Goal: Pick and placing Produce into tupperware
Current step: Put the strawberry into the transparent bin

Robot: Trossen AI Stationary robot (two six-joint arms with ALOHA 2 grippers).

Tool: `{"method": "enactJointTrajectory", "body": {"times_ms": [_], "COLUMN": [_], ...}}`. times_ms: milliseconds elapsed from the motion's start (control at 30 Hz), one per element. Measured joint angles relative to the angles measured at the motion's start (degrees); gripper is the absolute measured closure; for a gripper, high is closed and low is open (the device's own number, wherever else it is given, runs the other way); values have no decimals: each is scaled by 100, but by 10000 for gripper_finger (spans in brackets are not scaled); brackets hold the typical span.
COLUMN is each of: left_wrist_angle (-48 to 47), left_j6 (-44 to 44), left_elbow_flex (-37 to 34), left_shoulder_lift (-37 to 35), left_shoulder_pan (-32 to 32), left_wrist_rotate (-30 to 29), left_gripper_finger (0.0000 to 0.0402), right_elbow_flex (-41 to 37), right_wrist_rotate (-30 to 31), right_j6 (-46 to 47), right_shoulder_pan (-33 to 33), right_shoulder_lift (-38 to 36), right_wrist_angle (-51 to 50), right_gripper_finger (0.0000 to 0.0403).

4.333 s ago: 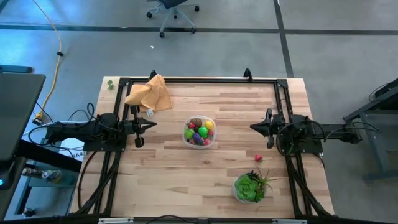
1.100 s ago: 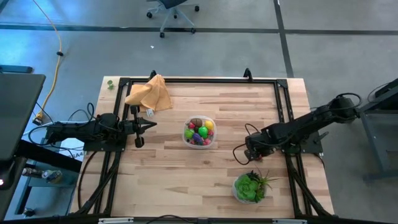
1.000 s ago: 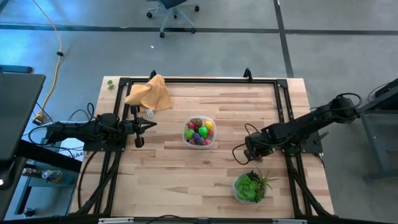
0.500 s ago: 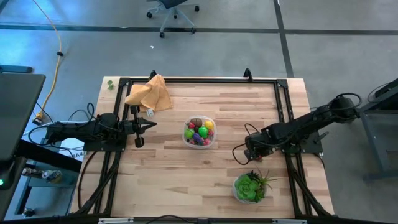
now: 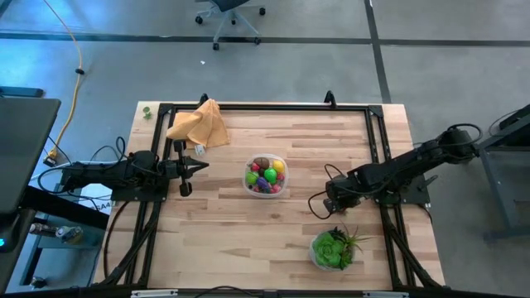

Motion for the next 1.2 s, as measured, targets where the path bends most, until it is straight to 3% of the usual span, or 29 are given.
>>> {"method": "enactJointTrajectory", "body": {"times_ms": [300,500,667,933,1200], "left_wrist_angle": [0,0,-1,-1,-2], "left_j6": [0,0,0,0,-2], "left_elbow_flex": [1,1,1,0,1], "left_shoulder_lift": [0,-1,-2,-1,0], "left_shoulder_pan": [2,0,1,2,2], "left_wrist_rotate": [0,-1,-1,0,0], "left_gripper_finger": [401,401,401,401,401], "right_elbow_flex": [743,1477,2184,3382,4579], "right_wrist_rotate": [808,1570,1686,965,-81], "right_j6": [-1113,-2624,-4001,-5522,-6494], "right_shoulder_pan": [-388,-1194,-1968,-2764,-2783], "right_shoulder_lift": [0,0,0,213,1736], "right_wrist_angle": [-366,-663,-603,153,-34], "right_gripper_finger": [274,274,274,274,274]}}
